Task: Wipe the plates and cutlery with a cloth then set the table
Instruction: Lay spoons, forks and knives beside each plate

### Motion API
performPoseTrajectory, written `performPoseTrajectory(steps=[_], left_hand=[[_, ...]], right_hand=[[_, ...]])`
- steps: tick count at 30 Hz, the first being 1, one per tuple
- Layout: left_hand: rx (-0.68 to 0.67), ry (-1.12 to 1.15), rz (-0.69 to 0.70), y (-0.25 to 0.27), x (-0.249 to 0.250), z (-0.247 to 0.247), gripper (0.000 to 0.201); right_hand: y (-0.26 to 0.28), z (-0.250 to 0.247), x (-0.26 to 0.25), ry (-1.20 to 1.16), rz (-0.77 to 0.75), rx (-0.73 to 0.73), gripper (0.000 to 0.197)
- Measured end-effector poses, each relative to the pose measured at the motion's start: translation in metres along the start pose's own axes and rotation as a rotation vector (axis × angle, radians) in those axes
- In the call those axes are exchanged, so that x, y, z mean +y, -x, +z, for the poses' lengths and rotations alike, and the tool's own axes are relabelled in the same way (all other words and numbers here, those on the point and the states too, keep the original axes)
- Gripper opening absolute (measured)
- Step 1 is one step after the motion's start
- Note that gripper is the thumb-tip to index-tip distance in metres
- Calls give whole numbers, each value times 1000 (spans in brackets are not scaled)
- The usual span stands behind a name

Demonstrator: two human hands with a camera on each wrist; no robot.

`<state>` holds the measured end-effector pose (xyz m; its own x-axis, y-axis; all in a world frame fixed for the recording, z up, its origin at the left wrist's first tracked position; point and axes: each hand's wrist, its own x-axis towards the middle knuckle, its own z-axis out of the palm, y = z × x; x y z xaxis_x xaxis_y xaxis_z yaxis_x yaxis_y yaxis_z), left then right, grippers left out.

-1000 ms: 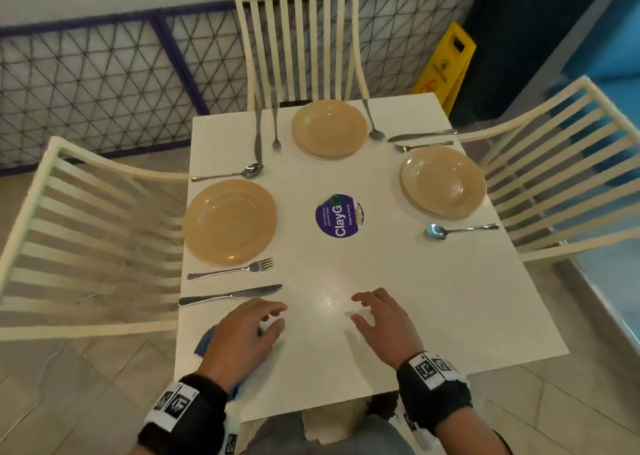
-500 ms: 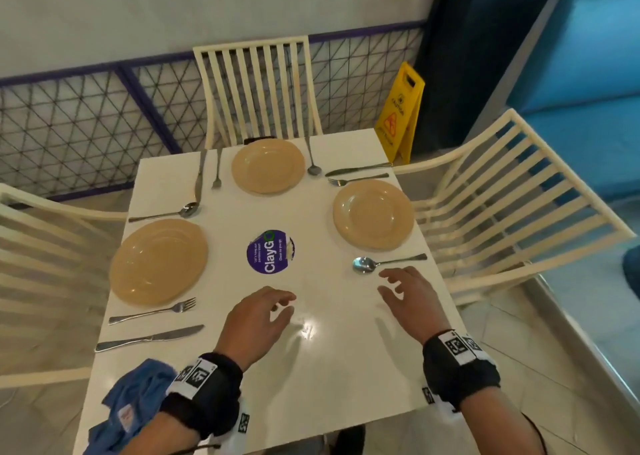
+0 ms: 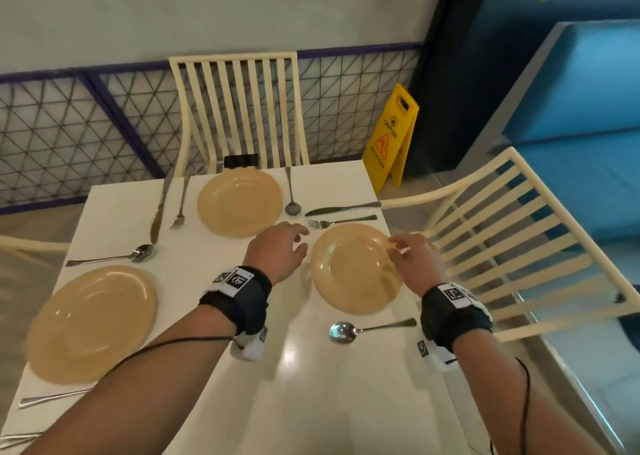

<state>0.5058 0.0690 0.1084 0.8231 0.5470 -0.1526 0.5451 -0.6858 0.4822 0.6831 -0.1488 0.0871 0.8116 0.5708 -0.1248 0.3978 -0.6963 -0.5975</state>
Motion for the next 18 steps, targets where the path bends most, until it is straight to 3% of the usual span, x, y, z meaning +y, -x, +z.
performPoseTrajectory(steps=[10,18], left_hand=[[-76,-237,-75,-142,14,42,36],[-156,-399,-57,-210,6,76,40]], right_hand=[[-145,12,22,180,-110,-121,24],[-224,38,40,245,-179,-188,28]])
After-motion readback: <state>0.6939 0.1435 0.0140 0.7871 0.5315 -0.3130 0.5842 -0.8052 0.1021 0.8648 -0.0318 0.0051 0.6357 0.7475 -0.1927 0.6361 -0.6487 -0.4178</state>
